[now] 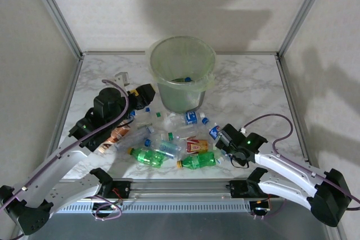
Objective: Put the plastic bottles in the bin
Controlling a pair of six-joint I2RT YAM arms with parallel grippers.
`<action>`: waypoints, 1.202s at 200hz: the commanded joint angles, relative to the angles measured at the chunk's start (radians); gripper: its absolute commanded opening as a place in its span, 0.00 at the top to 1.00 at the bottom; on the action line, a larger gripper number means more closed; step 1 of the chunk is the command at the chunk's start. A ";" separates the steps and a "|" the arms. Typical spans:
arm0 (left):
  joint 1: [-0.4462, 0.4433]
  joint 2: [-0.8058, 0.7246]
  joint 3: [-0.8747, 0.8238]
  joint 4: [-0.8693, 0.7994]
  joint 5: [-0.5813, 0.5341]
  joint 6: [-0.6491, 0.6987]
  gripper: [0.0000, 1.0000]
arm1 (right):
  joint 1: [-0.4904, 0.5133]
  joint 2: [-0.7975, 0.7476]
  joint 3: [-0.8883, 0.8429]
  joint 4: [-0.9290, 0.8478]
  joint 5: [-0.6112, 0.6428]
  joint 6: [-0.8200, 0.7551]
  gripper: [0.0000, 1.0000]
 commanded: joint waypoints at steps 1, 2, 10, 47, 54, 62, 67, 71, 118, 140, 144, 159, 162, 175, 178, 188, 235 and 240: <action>0.007 -0.001 -0.014 0.039 -0.005 -0.017 0.25 | -0.017 0.010 -0.027 0.003 -0.006 0.019 0.12; 0.007 -0.001 -0.015 0.039 -0.006 -0.017 0.25 | -0.018 0.010 -0.027 0.004 -0.006 0.018 0.12; 0.007 -0.002 -0.015 0.040 -0.006 -0.018 0.25 | -0.022 0.009 -0.032 0.011 -0.004 0.014 0.12; 0.007 0.002 -0.021 0.045 -0.009 -0.016 0.25 | -0.063 0.028 -0.051 0.060 -0.013 -0.024 0.14; 0.007 0.001 -0.022 0.044 -0.010 -0.016 0.25 | -0.070 0.038 -0.054 0.073 -0.018 -0.033 0.15; 0.007 0.002 -0.024 0.045 -0.009 -0.016 0.25 | -0.076 0.048 -0.055 0.083 -0.020 -0.041 0.16; 0.007 0.002 -0.025 0.046 -0.010 -0.016 0.25 | -0.080 0.055 -0.054 0.089 -0.020 -0.044 0.17; 0.006 0.001 -0.027 0.046 -0.011 -0.016 0.25 | -0.081 0.060 -0.055 0.092 -0.020 -0.048 0.17; 0.009 0.001 -0.037 0.050 -0.013 -0.013 0.25 | -0.106 0.090 -0.068 0.131 -0.022 -0.079 0.28; 0.011 -0.001 -0.038 0.049 -0.014 -0.011 0.24 | -0.133 0.086 -0.071 0.130 -0.020 -0.079 0.32; 0.011 -0.002 -0.039 0.049 -0.014 -0.011 0.24 | -0.133 0.083 -0.071 0.127 -0.019 -0.077 0.32; 0.013 -0.002 -0.036 0.050 -0.013 -0.010 0.24 | -0.135 0.067 -0.070 0.113 -0.010 -0.071 0.33; 0.013 -0.003 -0.036 0.049 -0.013 -0.010 0.24 | -0.135 0.063 -0.069 0.110 -0.008 -0.070 0.33; 0.014 -0.003 -0.035 0.049 -0.014 -0.008 0.24 | -0.135 0.040 -0.065 0.093 0.001 -0.065 0.34; 0.013 -0.003 -0.035 0.049 -0.014 -0.008 0.24 | -0.135 0.033 -0.063 0.087 0.003 -0.064 0.34; 0.016 -0.002 -0.034 0.048 -0.016 -0.008 0.24 | -0.135 0.012 -0.051 0.069 0.014 -0.061 0.35; 0.019 0.002 -0.015 0.036 -0.018 -0.013 0.24 | -0.135 -0.084 0.064 -0.056 0.095 -0.076 0.36; 0.019 0.002 -0.013 0.033 -0.019 -0.014 0.24 | -0.135 -0.087 0.082 -0.069 0.105 -0.083 0.36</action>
